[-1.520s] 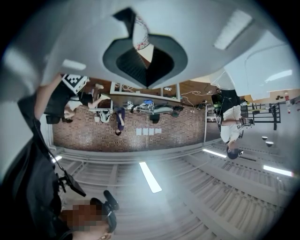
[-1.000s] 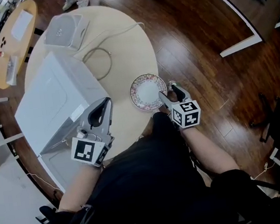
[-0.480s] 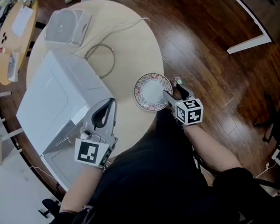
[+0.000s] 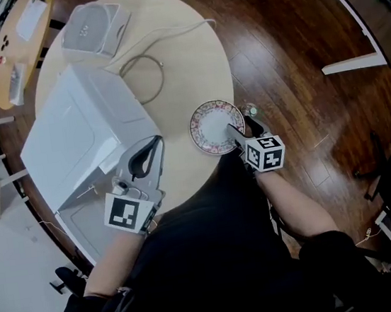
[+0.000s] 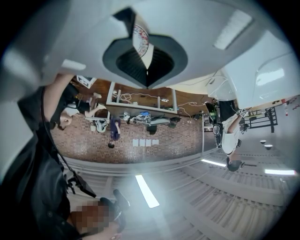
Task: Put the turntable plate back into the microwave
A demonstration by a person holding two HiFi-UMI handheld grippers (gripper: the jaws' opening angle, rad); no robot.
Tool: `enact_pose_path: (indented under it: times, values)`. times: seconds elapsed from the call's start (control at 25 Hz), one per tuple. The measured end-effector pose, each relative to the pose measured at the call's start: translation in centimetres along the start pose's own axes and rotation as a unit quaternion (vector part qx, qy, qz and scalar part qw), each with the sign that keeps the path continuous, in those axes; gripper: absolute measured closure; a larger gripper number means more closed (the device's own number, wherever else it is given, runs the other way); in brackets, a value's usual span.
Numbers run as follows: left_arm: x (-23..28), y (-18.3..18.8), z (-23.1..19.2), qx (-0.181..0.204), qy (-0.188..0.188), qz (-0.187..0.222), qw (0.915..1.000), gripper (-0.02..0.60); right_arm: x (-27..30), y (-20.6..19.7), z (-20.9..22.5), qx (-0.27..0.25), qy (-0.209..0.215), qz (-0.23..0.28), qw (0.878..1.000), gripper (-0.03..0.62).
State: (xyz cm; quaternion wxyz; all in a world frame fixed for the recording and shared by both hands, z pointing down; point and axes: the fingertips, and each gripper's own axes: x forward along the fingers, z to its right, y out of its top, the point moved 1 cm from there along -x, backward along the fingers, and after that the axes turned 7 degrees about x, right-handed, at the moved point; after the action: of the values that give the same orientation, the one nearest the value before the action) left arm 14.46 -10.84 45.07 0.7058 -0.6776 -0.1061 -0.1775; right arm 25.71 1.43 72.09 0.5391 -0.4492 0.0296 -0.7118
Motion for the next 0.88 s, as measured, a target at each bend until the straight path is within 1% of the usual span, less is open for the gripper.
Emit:
enact_pose_path:
  times: [0.08, 0.2, 0.32, 0.4, 0.44, 0.48, 0.56, 0.64, 0.72, 0.84, 0.88]
  values:
    - [-0.2, -0.4, -0.3, 0.001, 0.008, -0.005, 1.0, 0.575, 0.3, -0.4, 0.1, 0.01, 0.003, -0.01, 1.0, 0.298]
    - [-0.3, -0.5, -0.3, -0.018, 0.02, -0.002, 0.9996, 0.575, 0.6, -0.8, 0.5, 0.017, 0.006, -0.024, 1.0, 0.298]
    - [-0.5, -0.9, -0.3, -0.027, 0.032, -0.006, 0.9991, 0.575, 0.8, -0.8, 0.6, 0.038, 0.024, -0.033, 0.998, 0.311]
    - [-0.8, -1.2, -0.4, -0.021, 0.036, -0.01, 0.9991, 0.575, 0.9, -0.8, 0.6, 0.063, 0.043, -0.035, 0.996, 0.34]
    - [-1.0, -1.3, -0.5, -0.02, 0.04, -0.011, 0.9989, 0.575, 1.0, -0.9, 0.6, 0.074, 0.051, -0.034, 0.995, 0.343]
    - [-1.1, -1.2, -0.6, -0.024, 0.046, -0.01, 0.9986, 0.575, 1.0, -0.9, 0.5, 0.079, 0.058, -0.033, 0.995, 0.355]
    - [-1.5, -0.8, -0.6, -0.033, 0.057, -0.007, 0.9978, 0.575, 0.9, -0.9, 0.1, 0.067, 0.067, -0.029, 0.995, 0.395]
    - [-2.1, -0.8, -0.8, -0.034, 0.065, -0.003, 0.9973, 0.575, 0.9, -0.8, -0.3, 0.05, 0.07, -0.027, 0.996, 0.459]
    - [-2.8, -1.1, -1.0, -0.031, 0.071, 0.002, 0.997, 0.575, 1.1, -0.7, -0.3, 0.061, 0.066, -0.025, 0.996, 0.463]
    - [-4.1, -2.2, -1.4, -0.007, 0.069, 0.007, 0.9976, 0.575, 1.2, -1.2, -0.2, 0.096, 0.056, -0.027, 0.993, 0.472]
    - [-4.4, -2.1, -1.4, -0.007, 0.07, 0.013, 0.9975, 0.575, 1.1, -1.3, -0.1, 0.107, 0.051, -0.025, 0.993, 0.474]
